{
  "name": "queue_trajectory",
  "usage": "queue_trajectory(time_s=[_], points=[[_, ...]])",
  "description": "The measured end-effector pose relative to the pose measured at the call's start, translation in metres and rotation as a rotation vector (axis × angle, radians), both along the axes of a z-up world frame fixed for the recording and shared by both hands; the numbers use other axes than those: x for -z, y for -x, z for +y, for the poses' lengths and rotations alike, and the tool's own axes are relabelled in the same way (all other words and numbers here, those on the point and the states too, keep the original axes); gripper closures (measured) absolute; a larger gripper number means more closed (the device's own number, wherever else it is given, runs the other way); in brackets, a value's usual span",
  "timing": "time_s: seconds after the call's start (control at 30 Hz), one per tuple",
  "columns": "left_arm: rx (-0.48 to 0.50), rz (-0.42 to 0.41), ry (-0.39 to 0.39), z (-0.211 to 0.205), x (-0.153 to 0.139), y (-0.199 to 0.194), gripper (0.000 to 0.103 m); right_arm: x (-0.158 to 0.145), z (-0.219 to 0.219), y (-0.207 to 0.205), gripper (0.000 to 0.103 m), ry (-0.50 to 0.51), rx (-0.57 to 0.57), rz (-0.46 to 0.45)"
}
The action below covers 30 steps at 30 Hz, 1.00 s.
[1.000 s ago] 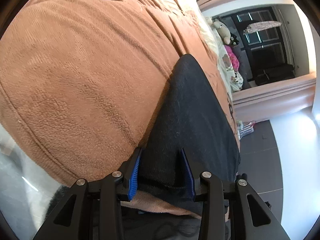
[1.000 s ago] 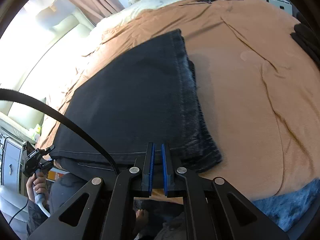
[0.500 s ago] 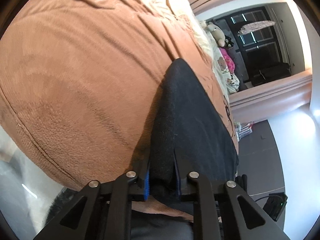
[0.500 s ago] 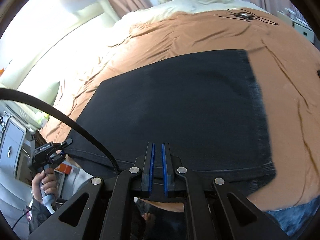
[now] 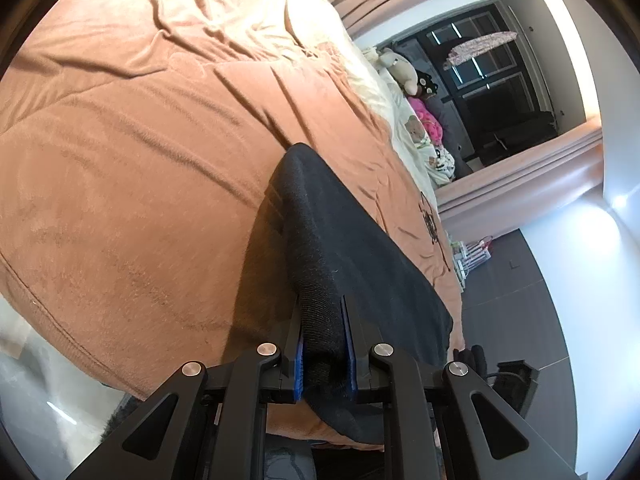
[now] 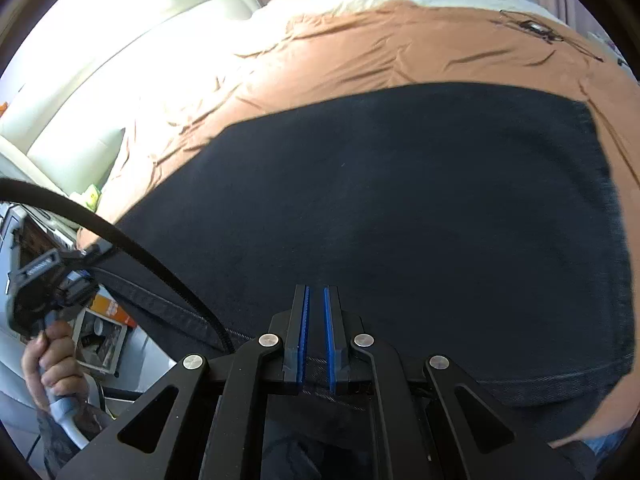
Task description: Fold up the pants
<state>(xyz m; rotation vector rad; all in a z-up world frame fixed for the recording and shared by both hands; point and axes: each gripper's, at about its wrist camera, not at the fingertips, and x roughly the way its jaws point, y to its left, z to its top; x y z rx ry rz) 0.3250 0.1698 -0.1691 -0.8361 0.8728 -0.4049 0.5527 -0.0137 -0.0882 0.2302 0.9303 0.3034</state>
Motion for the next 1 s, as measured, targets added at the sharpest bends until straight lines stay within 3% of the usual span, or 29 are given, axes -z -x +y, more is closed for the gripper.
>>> queue_trajectory(time_s=[0.23,0.53,1.0], points=[[-0.005,0.008,0.01,0.002,0.01,0.005,0.086,0.03,0.019,-0.003,0.1,0.048,-0.047,0.08],[-0.032,0.045,0.047,0.009,0.023,0.005,0.086,0.025,0.023,-0.012,0.1,0.085,-0.066,0.094],[-0.099,0.135,0.126,0.018,0.056,0.01,0.085,0.008,0.024,-0.082,0.1,0.143,-0.03,0.081]])
